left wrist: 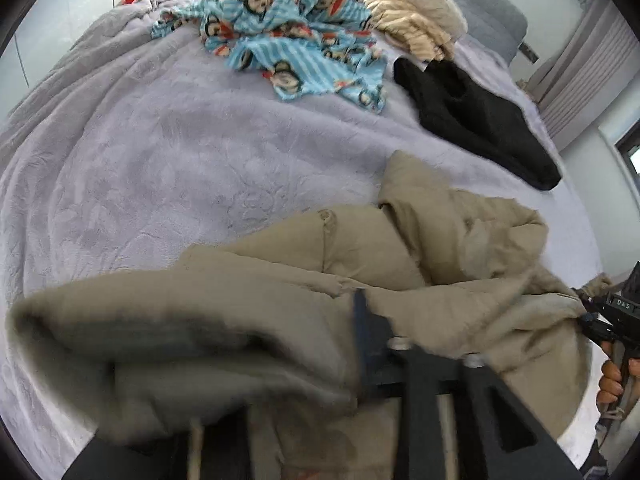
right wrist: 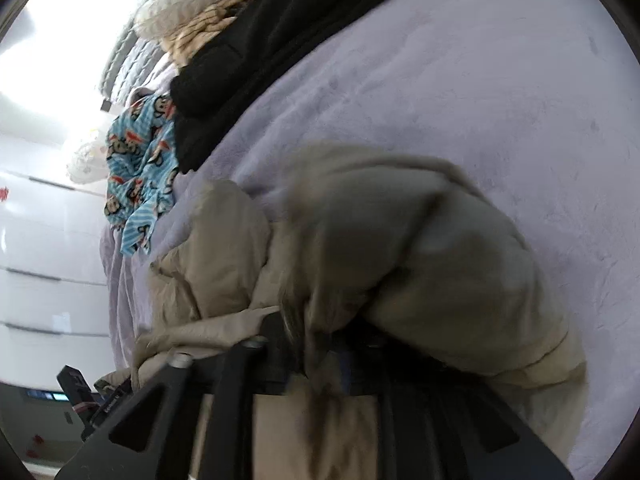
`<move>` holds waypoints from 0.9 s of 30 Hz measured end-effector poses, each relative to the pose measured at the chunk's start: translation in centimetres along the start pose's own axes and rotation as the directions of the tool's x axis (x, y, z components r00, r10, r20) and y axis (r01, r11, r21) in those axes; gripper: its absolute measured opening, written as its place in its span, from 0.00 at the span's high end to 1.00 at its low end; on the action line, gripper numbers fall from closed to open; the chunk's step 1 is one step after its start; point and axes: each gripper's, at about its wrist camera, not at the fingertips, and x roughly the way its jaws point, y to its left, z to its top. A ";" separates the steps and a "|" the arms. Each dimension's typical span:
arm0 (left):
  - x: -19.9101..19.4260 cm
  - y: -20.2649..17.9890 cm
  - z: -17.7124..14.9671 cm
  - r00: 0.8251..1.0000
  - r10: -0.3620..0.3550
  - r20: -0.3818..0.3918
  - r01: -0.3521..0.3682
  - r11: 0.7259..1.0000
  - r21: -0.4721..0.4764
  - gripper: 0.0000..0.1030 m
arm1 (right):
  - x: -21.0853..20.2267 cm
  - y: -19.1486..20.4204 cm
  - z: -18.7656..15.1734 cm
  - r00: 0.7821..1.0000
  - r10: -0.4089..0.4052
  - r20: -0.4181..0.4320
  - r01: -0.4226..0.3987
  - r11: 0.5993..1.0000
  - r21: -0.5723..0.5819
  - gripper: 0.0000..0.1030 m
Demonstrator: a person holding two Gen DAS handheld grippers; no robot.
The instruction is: Fold large clothes
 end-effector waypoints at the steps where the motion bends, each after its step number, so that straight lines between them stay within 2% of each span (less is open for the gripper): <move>1: -0.9 -0.1 0.0 1.000 0.009 0.024 -0.009 1.000 0.003 0.30 | -0.6 0.4 0.0 1.000 0.004 0.009 -0.004 1.000 -0.013 0.43; 2: -2.1 -0.3 -0.2 0.997 0.027 0.069 -0.027 1.000 0.009 0.23 | -1.7 0.9 -0.1 1.000 0.011 0.028 -0.010 1.000 -0.029 0.25; 4: -3.8 -0.8 -0.2 0.992 0.032 0.119 -0.035 0.999 0.027 0.23 | -3.8 1.8 -0.6 0.996 0.024 0.085 -0.019 0.998 -0.061 0.25; 5: -4.2 -1.0 -0.1 0.992 0.019 0.128 -0.023 0.999 0.033 0.23 | -4.6 2.4 -0.9 0.995 0.031 0.093 -0.023 0.996 -0.088 0.28; 6: -4.5 -1.3 -0.1 0.992 -0.003 0.128 -0.002 0.999 0.044 0.23 | -5.1 3.0 -1.3 0.995 0.046 0.086 -0.035 0.993 -0.117 0.37; 7: -4.3 -1.9 -0.2 0.993 -0.056 0.107 0.048 0.996 0.076 0.25 | -5.1 3.5 -1.8 0.996 0.057 0.070 -0.046 0.989 -0.143 0.69; 8: -3.9 -2.5 -0.3 0.992 -0.087 0.087 0.078 0.992 0.100 0.40 | -4.5 4.3 -2.5 0.998 0.060 0.026 -0.054 0.981 -0.187 0.80; 9: -3.2 -3.3 -0.5 0.993 -0.103 0.062 0.094 0.987 0.133 0.52 | -3.7 5.1 -3.3 0.998 0.058 -0.024 -0.062 0.970 -0.237 0.84; 11: -1.1 -5.3 -1.3 0.996 -0.090 0.026 0.083 0.974 0.211 0.53 | -1.9 6.3 -5.0 0.998 0.021 -0.059 -0.040 0.940 -0.338 0.85; 13: 1.5 -6.9 -1.6 0.998 -0.056 0.021 0.048 0.962 0.267 0.53 | 0.0 7.0 -6.1 0.998 -0.043 -0.048 0.019 0.906 -0.423 0.85; 15: 3.5 -7.4 -1.3 0.998 -0.002 0.055 -0.013 0.963 0.269 0.53 | 2.1 6.9 -5.9 0.995 -0.104 -0.010 0.087 0.876 -0.475 0.86; 16: 4.4 -7.3 -1.1 0.998 0.015 0.068 -0.031 0.966 0.255 0.53 | 2.7 6.5 -5.6 0.992 -0.122 0.009 0.111 0.870 -0.481 0.90; 18: 6.1 -6.4 -0.3 0.996 0.024 0.082 -0.040 0.979 0.200 0.53 | 4.1 5.6 -4.5 0.991 -0.128 0.034 0.129 0.873 -0.470 0.92; 20: 7.7 -5.8 0.3 0.995 0.031 0.090 -0.047 0.984 0.173 0.53 | 5.3 4.3 -3.2 0.994 -0.108 0.035 0.113 0.896 -0.429 1.00; 22: 8.7 -5.9 0.8 0.995 0.035 0.094 -0.051 0.984 0.173 0.53 | 6.5 3.4 -2.2 0.996 -0.083 0.034 0.090 0.913 -0.399 1.00; 25: 8.8 -5.9 1.7 0.996 0.042 0.080 -0.057 0.979 0.194 0.53 | 7.3 3.3 -1.4 0.996 -0.087 0.024 0.089 0.914 -0.395 1.00; 27: 7.5 -4.8 2.2 0.988 0.093 0.121 -0.118 0.968 0.221 0.53 | 6.5 3.3 -0.8 0.995 -0.097 0.006 0.091 0.907 -0.410 1.00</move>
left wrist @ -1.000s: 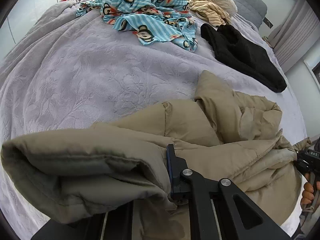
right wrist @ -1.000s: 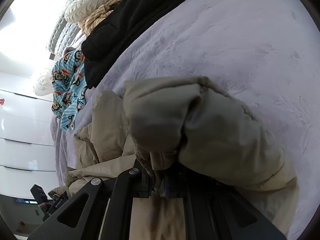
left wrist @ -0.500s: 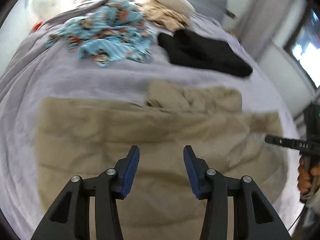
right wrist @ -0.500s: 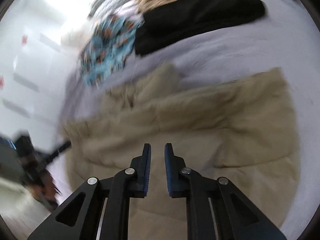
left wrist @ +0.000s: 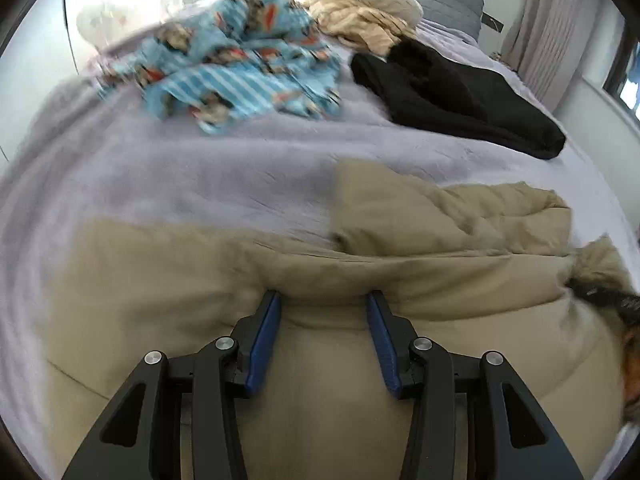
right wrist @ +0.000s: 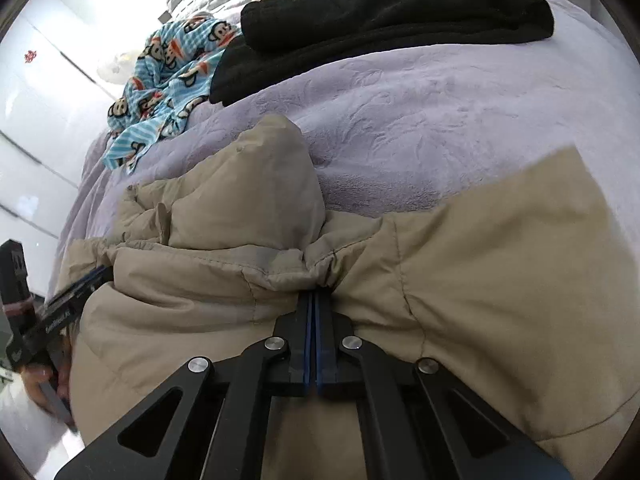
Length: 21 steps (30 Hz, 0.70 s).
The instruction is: Fold large clothes
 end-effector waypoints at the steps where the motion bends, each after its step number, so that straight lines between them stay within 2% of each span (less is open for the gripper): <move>1: -0.5 1.1 0.0 1.000 0.027 0.010 -0.027 1.000 0.002 0.53 | -0.6 -0.1 0.2 1.000 -0.021 0.005 0.021 1.000 -0.007 1.00; 3: -0.9 3.7 -0.2 0.997 0.080 0.010 -0.080 0.997 -0.024 0.53 | -2.5 -1.7 0.4 0.995 -0.092 0.036 0.092 0.996 0.001 1.00; 5: -0.7 6.0 -0.7 0.991 0.134 0.003 -0.133 0.990 -0.053 0.53 | -4.1 -4.4 0.0 0.986 -0.157 0.054 0.153 0.985 0.074 1.00; 8: 0.8 8.9 -1.3 0.990 0.138 -0.019 -0.139 0.980 -0.143 0.53 | -4.5 -8.2 -1.0 0.984 -0.169 0.062 0.154 0.967 0.203 1.00; 10: 2.0 9.6 -1.5 0.991 0.128 -0.033 -0.132 0.974 -0.187 0.53 | -3.3 -9.9 -1.3 0.990 -0.129 0.054 0.109 0.956 0.273 1.00; 12: 3.3 9.1 -1.5 0.988 0.148 -0.034 -0.151 0.973 -0.175 0.53 | -1.8 -10.4 -1.1 0.990 -0.124 0.063 0.102 0.955 0.279 1.00; 16: 4.4 8.7 -1.2 0.987 0.157 -0.040 -0.162 0.972 -0.173 0.52 | -0.4 -9.8 -0.7 0.982 -0.173 0.077 0.149 0.957 0.250 1.00; 21: 2.5 8.8 -0.9 0.981 0.182 -0.063 -0.189 0.971 -0.147 0.52 | -1.6 -9.2 -0.2 0.978 -0.202 0.055 0.179 0.945 0.275 0.98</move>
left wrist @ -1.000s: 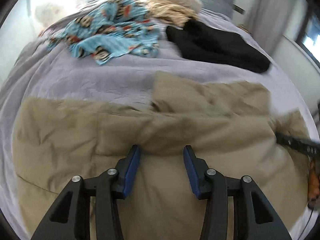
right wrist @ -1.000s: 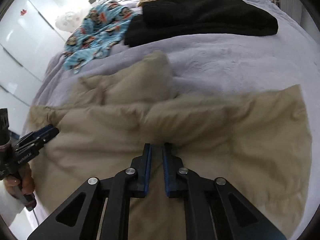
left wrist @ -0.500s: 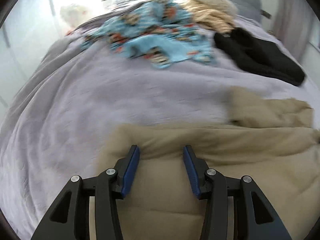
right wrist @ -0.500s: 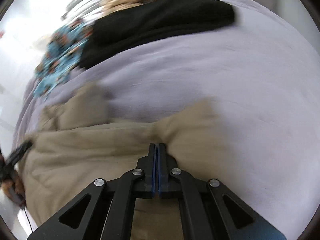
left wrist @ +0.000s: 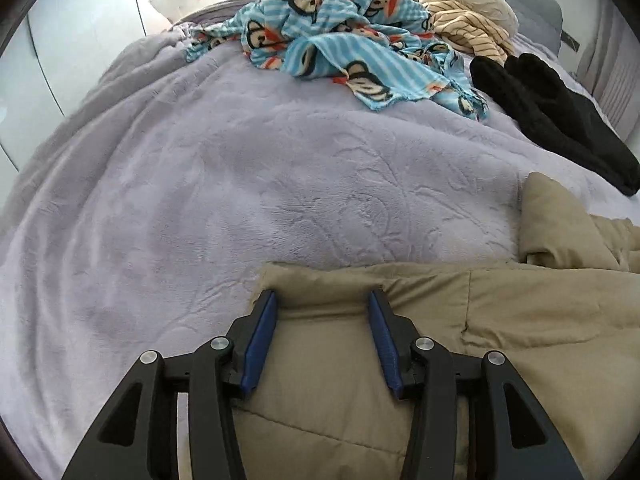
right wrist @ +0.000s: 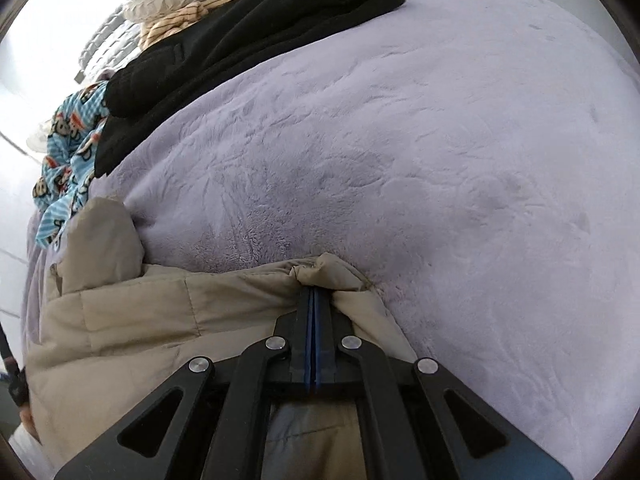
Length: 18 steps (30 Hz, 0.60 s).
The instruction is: Fold large clothes
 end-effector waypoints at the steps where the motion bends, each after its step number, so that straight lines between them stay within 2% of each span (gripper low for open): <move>1: -0.8 0.1 -0.1 1.000 0.004 0.000 -0.004 1.000 0.002 0.52 | -0.8 0.2 -0.1 1.000 -0.008 -0.002 0.008 1.000 0.018 0.96; 3: -2.8 0.8 -0.4 1.000 0.001 0.009 -0.001 1.000 0.002 0.52 | -2.3 0.4 -0.3 1.000 -0.026 -0.003 0.026 0.999 0.035 0.93; 5: -4.7 1.5 -1.0 1.000 0.001 0.017 -0.001 1.000 0.001 0.52 | -4.3 0.8 -1.0 1.000 -0.017 0.021 0.016 0.999 0.042 0.81; 7: -6.7 2.4 -2.1 1.000 0.005 0.013 -0.005 1.000 -0.012 0.35 | -6.4 1.0 -2.1 0.999 -0.001 0.048 -0.001 0.999 0.050 0.55; 8: -7.5 2.7 -2.6 1.000 0.002 0.016 -0.002 1.000 -0.027 0.23 | -7.2 1.1 -2.6 0.998 0.002 0.058 -0.005 0.999 0.053 0.51; 13: -10.6 3.7 -6.3 0.999 -0.029 -0.027 0.027 0.997 -0.073 0.23 | -10.4 1.2 -6.2 0.998 0.039 0.048 -0.042 0.997 0.064 0.49; 16: -11.8 3.8 -8.5 0.997 -0.041 -0.059 0.035 0.994 -0.106 0.23 | -12.0 0.9 -8.8 0.997 0.069 0.032 -0.071 0.994 0.079 0.41; 17: -12.1 3.9 -9.1 0.997 -0.044 -0.063 0.037 0.993 -0.112 0.19 | -12.5 0.8 -9.7 0.996 0.083 0.027 -0.085 0.993 0.083 0.40; 18: -12.5 3.9 -9.8 0.997 -0.047 -0.068 0.039 0.992 -0.118 0.00 | -12.9 0.8 -10.7 0.995 0.101 0.018 -0.102 0.991 0.081 0.35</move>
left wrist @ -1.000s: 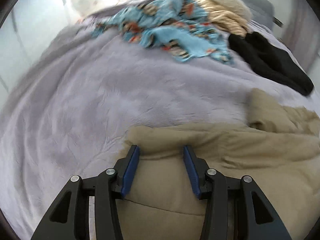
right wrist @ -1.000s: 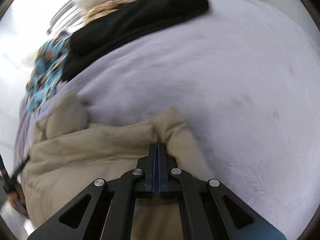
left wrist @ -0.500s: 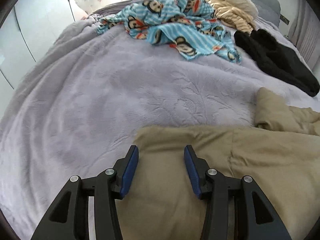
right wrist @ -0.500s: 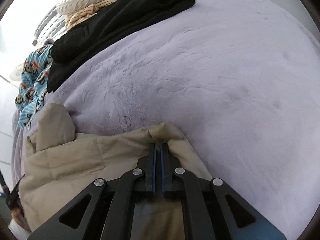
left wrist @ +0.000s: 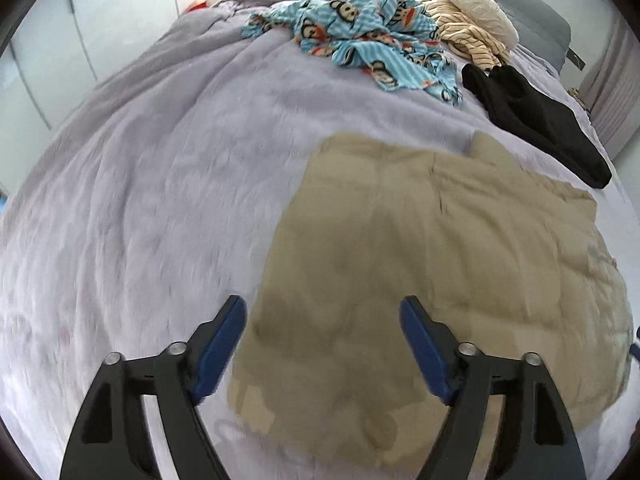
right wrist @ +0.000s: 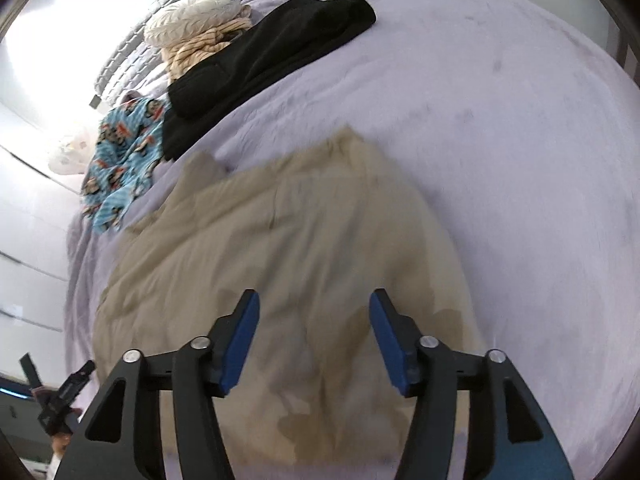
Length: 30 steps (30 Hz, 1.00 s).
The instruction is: Fold large clothes
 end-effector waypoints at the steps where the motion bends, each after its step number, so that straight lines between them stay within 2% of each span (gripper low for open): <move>1: -0.6 0.1 -0.9 1.000 0.005 0.009 -0.005 1.000 -0.009 0.00 | -0.2 0.0 -0.6 1.000 0.013 -0.011 -0.013 1.000 0.000 0.32; 5: -1.7 0.2 -3.4 1.000 -0.027 -0.013 0.027 1.000 -0.013 0.00 | -1.4 -0.6 -3.5 0.998 0.048 -0.051 -0.047 0.999 0.020 0.31; 7: -1.5 0.4 -4.3 0.998 -0.050 -0.049 0.049 0.998 -0.026 0.00 | -1.8 -1.2 -4.8 0.996 0.063 -0.060 -0.060 0.997 0.045 0.23; 11: -0.5 1.1 -6.7 0.983 -0.132 -0.124 0.118 0.986 -0.117 0.00 | -1.7 -2.2 -7.2 0.989 0.116 -0.090 -0.106 0.988 0.114 0.22; 17: 0.1 2.0 -8.4 0.974 -0.191 -0.124 0.160 0.961 -0.227 0.00 | 0.9 -2.2 -9.1 0.969 0.196 -0.152 -0.165 0.967 0.191 0.18; 19: 0.4 2.9 -8.5 0.967 -0.230 -0.113 0.192 0.942 -0.276 0.00 | 1.7 -2.2 -9.2 0.966 0.208 -0.150 -0.174 0.961 0.213 0.14; 20: 0.5 3.4 -8.6 0.963 -0.246 -0.109 0.204 0.931 -0.303 0.00 | 1.9 -2.2 -9.2 0.965 0.214 -0.149 -0.180 0.960 0.216 0.04; 21: 0.7 3.9 -8.6 0.960 -0.260 -0.106 0.214 0.921 -0.326 0.00 | 2.1 -2.1 -9.2 0.963 0.224 -0.151 -0.188 0.957 0.219 0.01; 24: 1.9 5.1 -9.1 0.940 -0.325 -0.107 0.258 0.879 -0.401 0.00 | 2.6 -2.0 -9.1 0.955 0.259 -0.145 -0.220 0.946 0.240 0.00; 25: 2.4 5.2 -9.3 0.928 -0.359 -0.104 0.285 0.859 -0.424 0.00 | 2.8 -2.1 -9.1 0.952 0.270 -0.141 -0.230 0.940 0.250 0.00; 30: 3.6 3.4 -9.0 0.885 -0.458 -0.083 0.384 0.820 -0.425 0.00 | 4.3 -2.2 -9.0 0.938 0.323 -0.125 -0.270 0.908 0.320 0.00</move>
